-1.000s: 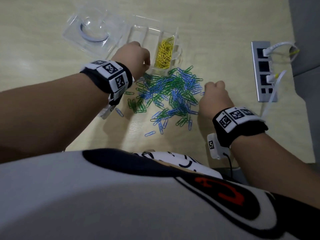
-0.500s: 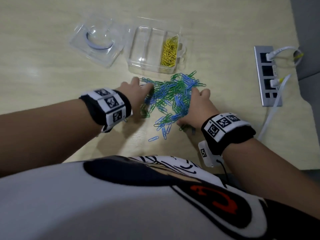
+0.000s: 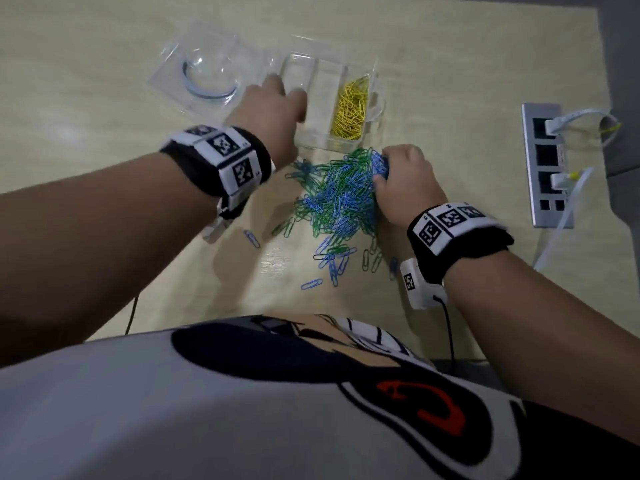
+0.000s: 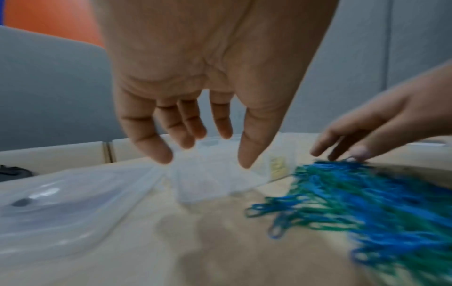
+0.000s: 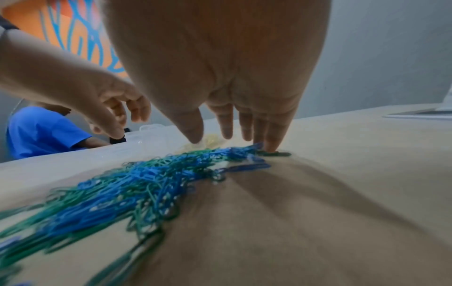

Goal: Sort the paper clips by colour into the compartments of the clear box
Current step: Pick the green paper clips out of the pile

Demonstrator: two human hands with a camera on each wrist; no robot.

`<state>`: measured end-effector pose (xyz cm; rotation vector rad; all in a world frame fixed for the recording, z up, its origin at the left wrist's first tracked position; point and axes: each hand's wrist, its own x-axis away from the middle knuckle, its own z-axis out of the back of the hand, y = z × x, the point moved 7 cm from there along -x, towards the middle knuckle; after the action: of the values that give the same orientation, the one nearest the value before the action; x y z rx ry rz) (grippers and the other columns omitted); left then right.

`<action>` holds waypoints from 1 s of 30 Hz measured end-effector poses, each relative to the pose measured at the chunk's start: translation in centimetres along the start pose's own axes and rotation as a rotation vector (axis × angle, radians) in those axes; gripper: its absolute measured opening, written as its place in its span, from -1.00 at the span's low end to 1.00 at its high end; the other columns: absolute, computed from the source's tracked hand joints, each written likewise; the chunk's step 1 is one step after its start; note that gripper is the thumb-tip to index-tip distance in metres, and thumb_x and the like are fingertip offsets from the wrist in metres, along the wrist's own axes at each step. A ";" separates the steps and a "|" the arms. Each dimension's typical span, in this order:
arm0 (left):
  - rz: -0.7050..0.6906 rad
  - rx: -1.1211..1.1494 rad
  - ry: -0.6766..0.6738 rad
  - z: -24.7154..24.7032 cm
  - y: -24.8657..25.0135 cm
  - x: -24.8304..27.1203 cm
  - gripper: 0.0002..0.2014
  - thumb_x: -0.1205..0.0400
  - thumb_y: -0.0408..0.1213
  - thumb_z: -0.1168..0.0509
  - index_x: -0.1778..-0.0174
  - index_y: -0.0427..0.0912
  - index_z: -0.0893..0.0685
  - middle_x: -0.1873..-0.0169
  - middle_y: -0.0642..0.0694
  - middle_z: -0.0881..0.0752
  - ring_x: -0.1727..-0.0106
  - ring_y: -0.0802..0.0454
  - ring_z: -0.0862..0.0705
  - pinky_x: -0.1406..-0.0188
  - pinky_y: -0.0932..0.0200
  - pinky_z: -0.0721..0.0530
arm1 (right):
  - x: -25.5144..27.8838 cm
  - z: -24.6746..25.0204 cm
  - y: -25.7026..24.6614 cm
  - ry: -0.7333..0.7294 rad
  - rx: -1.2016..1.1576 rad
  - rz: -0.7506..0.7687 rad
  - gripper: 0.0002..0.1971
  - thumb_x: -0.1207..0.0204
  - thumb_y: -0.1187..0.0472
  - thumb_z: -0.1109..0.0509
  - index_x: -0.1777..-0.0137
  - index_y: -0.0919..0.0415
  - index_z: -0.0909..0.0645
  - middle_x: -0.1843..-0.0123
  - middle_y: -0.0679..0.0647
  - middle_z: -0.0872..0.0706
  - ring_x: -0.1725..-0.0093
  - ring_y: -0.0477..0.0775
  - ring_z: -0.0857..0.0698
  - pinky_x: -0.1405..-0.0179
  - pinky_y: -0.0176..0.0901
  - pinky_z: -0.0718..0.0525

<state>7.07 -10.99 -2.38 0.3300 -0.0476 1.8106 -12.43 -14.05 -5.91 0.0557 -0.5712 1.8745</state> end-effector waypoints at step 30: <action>-0.159 -0.069 -0.262 -2.4 -0.7 -1.5 -0.76 -0.71 -0.18 -0.21 -0.18 -0.12 -0.72 -0.04 -0.14 -0.72 0.05 -0.10 -0.55 0.03 0.08 -0.48 | 7.2 -7.6 -11.6 -0.248 0.459 0.907 -0.81 -0.49 0.35 -0.23 -0.04 0.25 -0.63 -0.05 0.20 -0.63 -0.04 0.26 -0.62 0.08 0.07 -0.54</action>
<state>7.57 -11.75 -5.16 0.5066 -0.2595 1.5955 -3.02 -1.55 -6.23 0.3877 -0.3294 2.8874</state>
